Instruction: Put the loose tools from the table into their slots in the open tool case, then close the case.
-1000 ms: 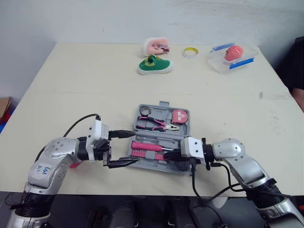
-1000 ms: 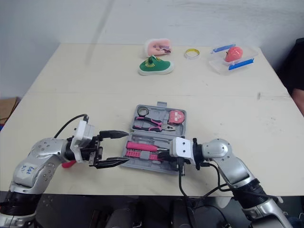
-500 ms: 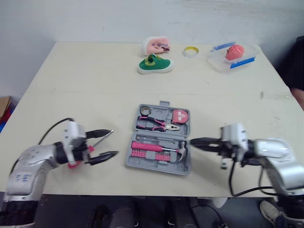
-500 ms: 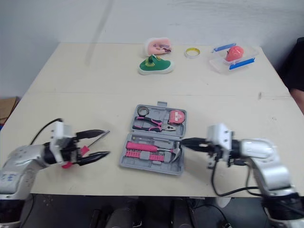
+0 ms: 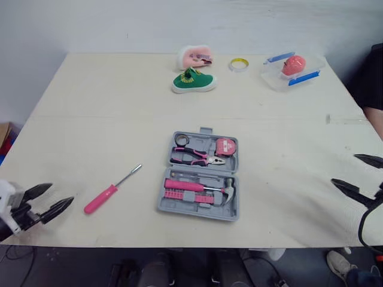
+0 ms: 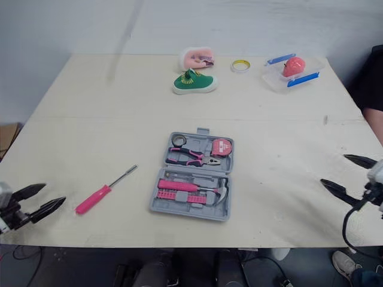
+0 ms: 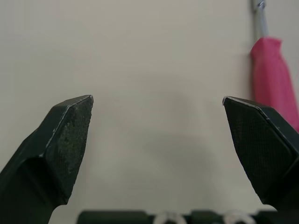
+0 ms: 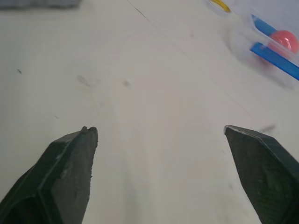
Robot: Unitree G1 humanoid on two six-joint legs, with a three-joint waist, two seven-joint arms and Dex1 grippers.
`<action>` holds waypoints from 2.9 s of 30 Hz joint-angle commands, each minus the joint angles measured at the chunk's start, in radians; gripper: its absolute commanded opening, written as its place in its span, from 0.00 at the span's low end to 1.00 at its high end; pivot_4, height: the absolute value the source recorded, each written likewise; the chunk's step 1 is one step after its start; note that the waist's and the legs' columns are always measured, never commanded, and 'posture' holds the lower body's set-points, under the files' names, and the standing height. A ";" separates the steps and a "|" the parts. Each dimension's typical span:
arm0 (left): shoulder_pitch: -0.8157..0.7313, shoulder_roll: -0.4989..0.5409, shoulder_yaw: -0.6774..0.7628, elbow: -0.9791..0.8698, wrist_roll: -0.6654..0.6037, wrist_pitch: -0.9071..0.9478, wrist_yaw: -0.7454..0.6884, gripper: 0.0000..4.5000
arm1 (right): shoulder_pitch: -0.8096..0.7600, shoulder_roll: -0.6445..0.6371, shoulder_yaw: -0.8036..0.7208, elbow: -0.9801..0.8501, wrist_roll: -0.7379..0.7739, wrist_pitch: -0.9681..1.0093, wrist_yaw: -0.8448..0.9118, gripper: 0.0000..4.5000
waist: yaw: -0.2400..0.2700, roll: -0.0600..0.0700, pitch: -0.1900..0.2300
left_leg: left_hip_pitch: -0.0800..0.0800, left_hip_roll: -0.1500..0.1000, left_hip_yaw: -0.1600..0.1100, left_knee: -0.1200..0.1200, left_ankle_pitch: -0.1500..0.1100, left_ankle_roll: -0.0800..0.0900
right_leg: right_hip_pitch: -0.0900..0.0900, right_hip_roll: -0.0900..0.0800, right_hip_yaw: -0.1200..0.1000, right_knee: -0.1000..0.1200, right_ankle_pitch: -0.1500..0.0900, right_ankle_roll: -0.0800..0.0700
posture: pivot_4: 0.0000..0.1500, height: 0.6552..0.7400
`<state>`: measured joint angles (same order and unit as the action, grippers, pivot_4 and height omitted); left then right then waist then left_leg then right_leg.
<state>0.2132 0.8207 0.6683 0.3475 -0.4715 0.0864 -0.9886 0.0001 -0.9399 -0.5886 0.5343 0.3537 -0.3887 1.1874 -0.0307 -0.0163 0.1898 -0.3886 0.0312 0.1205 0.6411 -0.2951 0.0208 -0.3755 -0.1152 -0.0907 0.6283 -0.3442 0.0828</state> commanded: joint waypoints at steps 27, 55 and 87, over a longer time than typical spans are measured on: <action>-0.034 0.000 -0.223 -0.517 0.007 0.299 0.113 1.00 | -0.034 0.323 0.239 -0.679 0.319 0.133 0.079 0.98 | 0.003 0.004 0.001 | 0.002 -0.001 0.000 -0.006 0.009 0.000 | 0.000 0.000 0.000 0.002 0.000 -0.001 | 1.00 1.00; -0.161 -0.045 -0.331 -0.549 0.095 0.142 0.133 0.13 | -0.054 0.326 0.359 -0.711 0.302 0.153 0.155 1.00 | 0.027 0.004 0.001 | 0.003 -0.001 -0.001 -0.006 0.012 0.002 | 0.000 -0.001 -0.001 0.006 0.001 -0.003 | 1.00 1.00; -0.741 -0.077 -1.063 -0.758 0.296 0.438 -0.132 0.13 | 0.205 0.251 0.281 -0.778 0.260 0.148 0.146 1.00 | 0.032 0.003 0.001 | 0.000 -0.001 -0.001 0.006 0.013 0.000 | 0.001 0.003 0.001 0.010 0.001 -0.002 | 1.00 1.00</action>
<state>-0.5104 0.7471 -0.3818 -0.3810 -0.1917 0.5206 -1.1275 0.2081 -0.6866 -0.3015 -0.2091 0.6099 -0.2384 1.3451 0.0010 -0.0134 0.1911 -0.3884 0.0306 0.1198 0.6475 -0.2821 0.0209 -0.3742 -0.1122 -0.0900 0.6381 -0.3428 0.0809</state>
